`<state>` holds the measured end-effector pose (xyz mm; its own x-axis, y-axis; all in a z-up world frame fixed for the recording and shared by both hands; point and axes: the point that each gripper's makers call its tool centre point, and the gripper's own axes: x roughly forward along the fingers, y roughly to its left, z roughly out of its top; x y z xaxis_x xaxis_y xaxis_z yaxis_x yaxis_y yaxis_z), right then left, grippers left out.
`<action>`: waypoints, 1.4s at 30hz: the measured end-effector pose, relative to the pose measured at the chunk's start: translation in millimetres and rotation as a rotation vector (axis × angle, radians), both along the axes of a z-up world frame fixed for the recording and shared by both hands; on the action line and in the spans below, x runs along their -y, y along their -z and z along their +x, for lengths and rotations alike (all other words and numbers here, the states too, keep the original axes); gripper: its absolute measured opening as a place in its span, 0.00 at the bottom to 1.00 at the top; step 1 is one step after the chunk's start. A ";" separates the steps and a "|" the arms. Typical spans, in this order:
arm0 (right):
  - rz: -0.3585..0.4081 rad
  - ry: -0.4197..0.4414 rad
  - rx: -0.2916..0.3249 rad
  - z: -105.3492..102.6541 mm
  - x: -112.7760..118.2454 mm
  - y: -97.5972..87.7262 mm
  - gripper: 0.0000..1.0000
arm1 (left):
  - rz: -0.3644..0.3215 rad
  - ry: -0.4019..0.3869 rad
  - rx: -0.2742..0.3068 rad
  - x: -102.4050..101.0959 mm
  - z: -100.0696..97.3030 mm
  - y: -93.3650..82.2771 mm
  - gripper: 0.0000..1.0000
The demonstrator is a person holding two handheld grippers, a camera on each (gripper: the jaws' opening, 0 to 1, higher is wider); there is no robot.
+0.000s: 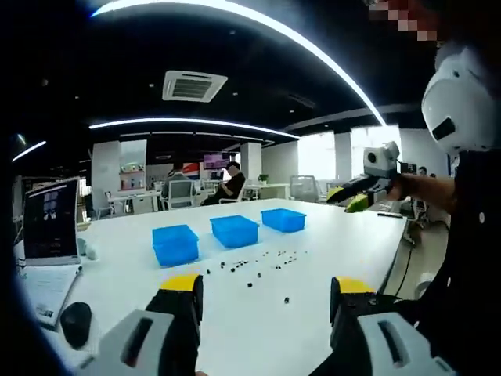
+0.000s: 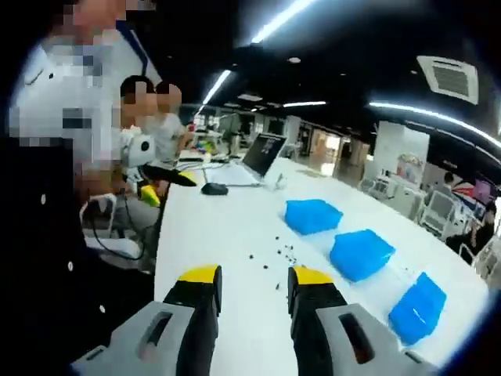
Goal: Pick up the resistors one by one and place each resistor into its matching bin, sorting the parts by color and model until every resistor is separated into the correct bin for its type
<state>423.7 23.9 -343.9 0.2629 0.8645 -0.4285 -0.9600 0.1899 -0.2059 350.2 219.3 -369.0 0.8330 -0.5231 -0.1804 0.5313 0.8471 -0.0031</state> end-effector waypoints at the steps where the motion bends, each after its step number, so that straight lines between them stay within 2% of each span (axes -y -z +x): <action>1: -0.020 -0.036 0.004 0.0 -9.4 1.9 0.35 | -0.002 0.004 -0.005 -0.2 -1.3 0.5 0.67; 4: -0.103 -0.137 -0.040 -4.1 -32.6 13.6 0.35 | 0.011 0.002 -0.015 -4.6 -4.0 2.7 0.67; 5: -0.128 -0.165 -0.033 -2.4 -39.7 16.9 0.34 | 0.012 0.001 -0.016 -6.4 -4.5 2.6 0.67; 10: -0.280 -0.303 -0.075 -4.3 -68.3 40.4 0.32 | 0.013 -0.005 -0.018 -10.3 -7.6 1.6 0.67; 13: -0.372 -0.378 -0.097 -11.5 -82.4 57.3 0.31 | 0.013 -0.008 -0.017 -11.0 -10.2 -0.2 0.67; 22: -0.619 -0.527 -0.057 -23.1 -104.2 109.3 0.27 | 0.017 -0.019 -0.029 -16.2 -15.2 3.4 0.67; 31: -0.710 -0.578 -0.029 -18.1 -111.7 126.8 0.22 | 0.009 -0.024 -0.030 -15.0 -17.9 4.7 0.67; 42: -0.776 -0.604 -0.057 -13.4 -113.3 142.4 0.17 | 0.001 -0.035 -0.033 -17.1 -19.6 7.5 0.67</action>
